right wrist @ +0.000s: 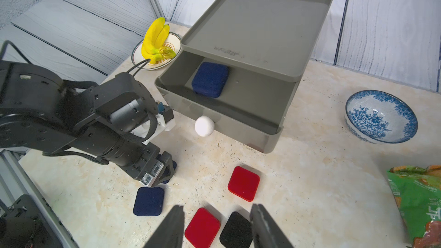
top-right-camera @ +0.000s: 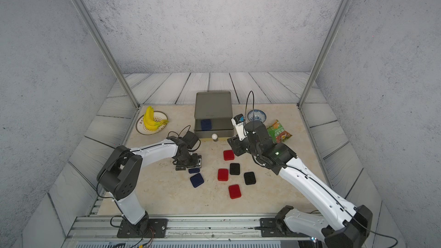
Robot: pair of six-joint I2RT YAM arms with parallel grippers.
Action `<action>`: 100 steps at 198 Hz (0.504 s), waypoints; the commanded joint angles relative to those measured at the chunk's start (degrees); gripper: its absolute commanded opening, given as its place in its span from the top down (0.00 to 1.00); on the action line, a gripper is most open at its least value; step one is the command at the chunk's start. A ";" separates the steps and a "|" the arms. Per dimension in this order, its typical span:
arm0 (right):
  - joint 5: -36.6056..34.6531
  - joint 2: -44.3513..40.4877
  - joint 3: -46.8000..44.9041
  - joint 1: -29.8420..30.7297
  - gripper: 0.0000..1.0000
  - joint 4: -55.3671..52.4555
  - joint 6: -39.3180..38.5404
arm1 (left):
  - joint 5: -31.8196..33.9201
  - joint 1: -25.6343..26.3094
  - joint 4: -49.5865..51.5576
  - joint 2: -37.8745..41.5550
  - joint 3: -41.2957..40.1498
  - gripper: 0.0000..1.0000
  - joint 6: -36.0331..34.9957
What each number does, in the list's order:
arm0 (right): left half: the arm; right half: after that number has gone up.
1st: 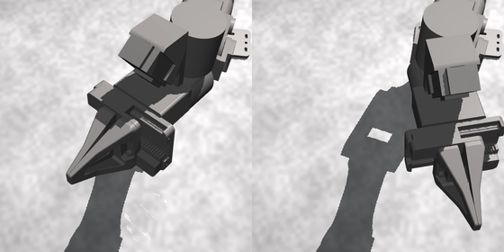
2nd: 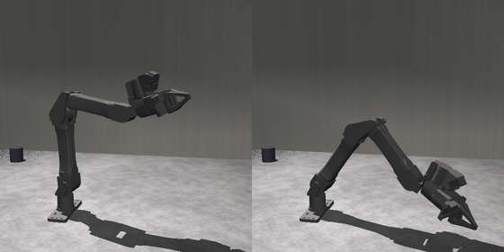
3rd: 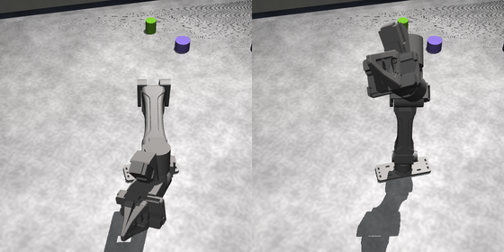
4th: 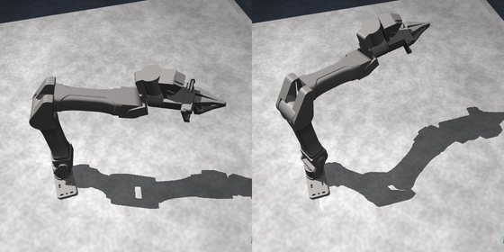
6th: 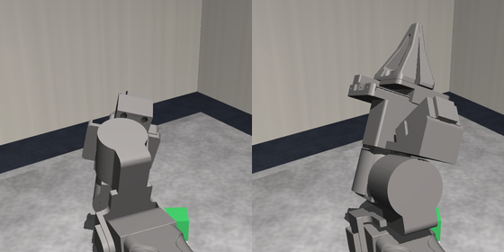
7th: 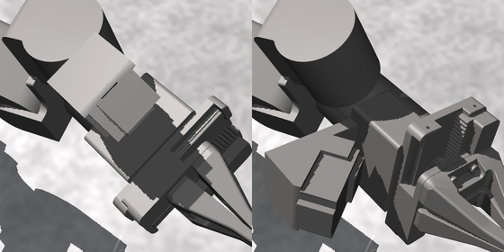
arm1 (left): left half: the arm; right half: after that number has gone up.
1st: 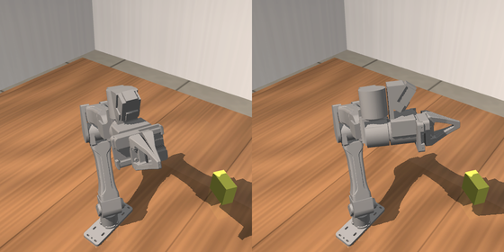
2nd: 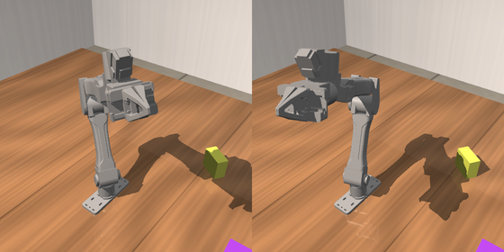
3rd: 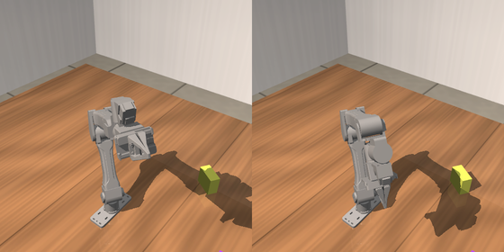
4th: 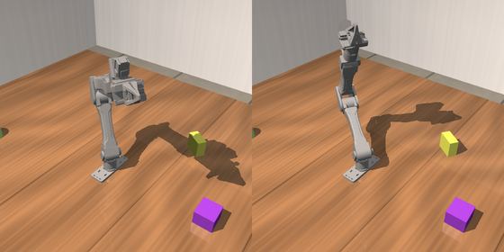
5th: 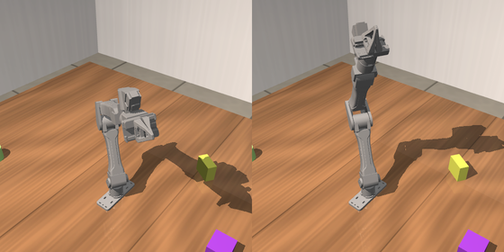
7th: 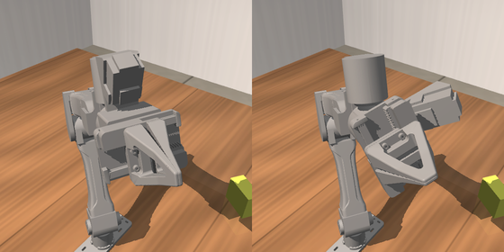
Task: Place the brooch boxes into the drawer by color
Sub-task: Pick up the brooch box from the center of the board.
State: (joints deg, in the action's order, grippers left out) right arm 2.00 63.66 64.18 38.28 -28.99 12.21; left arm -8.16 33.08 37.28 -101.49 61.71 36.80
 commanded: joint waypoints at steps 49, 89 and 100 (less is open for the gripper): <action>0.88 -0.85 -0.21 -0.23 0.49 -0.97 1.07 | -0.20 -1.21 1.14 1.51 -2.99 0.36 -0.29; 1.51 -0.08 0.55 -0.13 0.49 -0.86 1.28 | -0.18 -3.65 1.05 3.24 -5.08 0.45 -1.36; 1.76 0.21 0.68 -0.11 0.49 -0.59 1.57 | -0.57 -4.11 1.04 4.01 -5.51 0.51 -1.69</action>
State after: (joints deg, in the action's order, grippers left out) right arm 2.72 63.64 64.14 38.28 -29.41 13.04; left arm -8.93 30.50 36.07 -99.00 58.28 36.21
